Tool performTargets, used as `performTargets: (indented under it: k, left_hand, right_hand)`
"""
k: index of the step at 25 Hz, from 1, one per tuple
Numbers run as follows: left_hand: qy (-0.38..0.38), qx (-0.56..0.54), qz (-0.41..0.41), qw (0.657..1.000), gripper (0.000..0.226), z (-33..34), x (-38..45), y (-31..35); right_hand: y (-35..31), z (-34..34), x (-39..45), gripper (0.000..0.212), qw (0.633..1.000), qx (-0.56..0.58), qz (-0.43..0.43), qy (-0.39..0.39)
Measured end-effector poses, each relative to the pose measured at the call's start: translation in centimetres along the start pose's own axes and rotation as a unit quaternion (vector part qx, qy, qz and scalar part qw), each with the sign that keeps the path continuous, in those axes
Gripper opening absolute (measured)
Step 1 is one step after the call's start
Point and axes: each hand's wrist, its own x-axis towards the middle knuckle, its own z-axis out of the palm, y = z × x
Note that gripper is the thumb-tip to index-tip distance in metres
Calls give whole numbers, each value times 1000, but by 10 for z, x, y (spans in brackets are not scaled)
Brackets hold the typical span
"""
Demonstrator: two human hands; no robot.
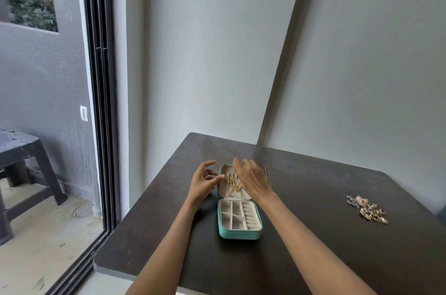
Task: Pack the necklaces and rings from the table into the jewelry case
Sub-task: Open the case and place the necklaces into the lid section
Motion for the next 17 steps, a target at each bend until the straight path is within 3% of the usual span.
performTargets:
  k: [6,13,17]
  left_hand:
    - [-2,-7,-2,1000,50,0,-2,5]
    - [-4,-17,0,1000,51,1,-6,9]
    - [-4,-24,2,1000,51,0,-6,8]
  right_hand:
    - [8,-2,-3,49,998,47,46,-14]
    - [-4,-3,-8,24,982,115,151,27]
    - [-4,-6,-7,25,979,123,164,5]
